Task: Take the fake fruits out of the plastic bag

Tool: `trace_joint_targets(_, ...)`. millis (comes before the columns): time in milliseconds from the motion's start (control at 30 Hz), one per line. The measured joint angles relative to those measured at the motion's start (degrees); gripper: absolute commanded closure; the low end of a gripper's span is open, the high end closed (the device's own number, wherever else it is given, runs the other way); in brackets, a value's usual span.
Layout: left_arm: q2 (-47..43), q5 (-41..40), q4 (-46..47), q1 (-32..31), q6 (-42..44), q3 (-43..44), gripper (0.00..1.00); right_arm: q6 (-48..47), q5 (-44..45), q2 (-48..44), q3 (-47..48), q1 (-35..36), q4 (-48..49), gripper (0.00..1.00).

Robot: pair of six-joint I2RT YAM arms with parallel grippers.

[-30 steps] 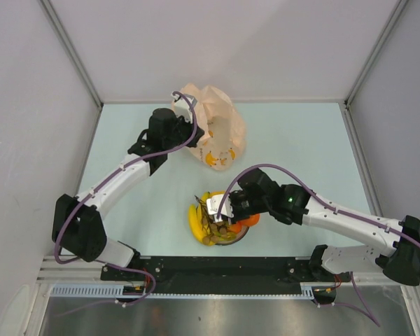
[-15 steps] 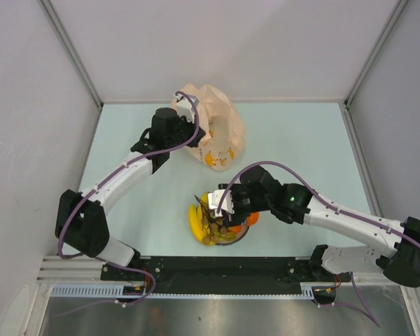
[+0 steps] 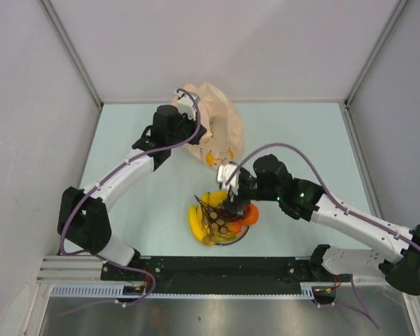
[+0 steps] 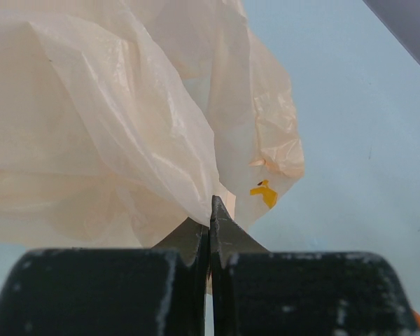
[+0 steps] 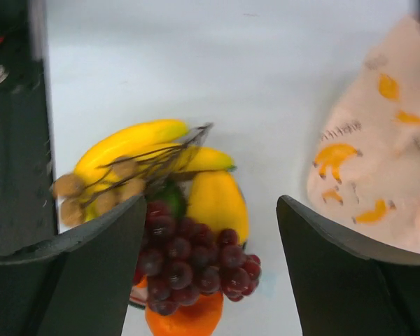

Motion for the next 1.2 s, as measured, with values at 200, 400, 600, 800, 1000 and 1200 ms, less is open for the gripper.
trace_joint_targets(200,0.26,-0.33,-0.61,0.5,1.51,2.23,1.0,20.52,4.24,3.87,0.26,-19.91,8.0,0.13)
trace_joint_targets(400,1.81,-1.53,-1.4,5.77,3.72,8.52,1.0,29.29,6.12,4.72,1.55,-34.73,7.5,0.06)
trace_joint_targets(600,2.45,-5.27,-1.46,14.84,4.48,13.99,0.4,30.51,12.26,5.46,3.3,-38.16,5.9,0.0)
trace_joint_targets(800,-0.24,-4.63,-1.73,21.75,5.44,12.68,0.0,31.67,19.02,5.84,3.34,-38.03,2.84,0.0)
trace_joint_targets(1000,-10.29,0.2,-2.8,21.64,6.03,5.05,0.0,31.28,25.92,6.32,5.86,-35.93,-2.03,0.0)
trace_joint_targets(1200,-20.85,3.26,-4.46,21.62,9.75,-1.55,0.0,31.28,29.42,4.57,6.12,-34.38,-6.47,0.0)
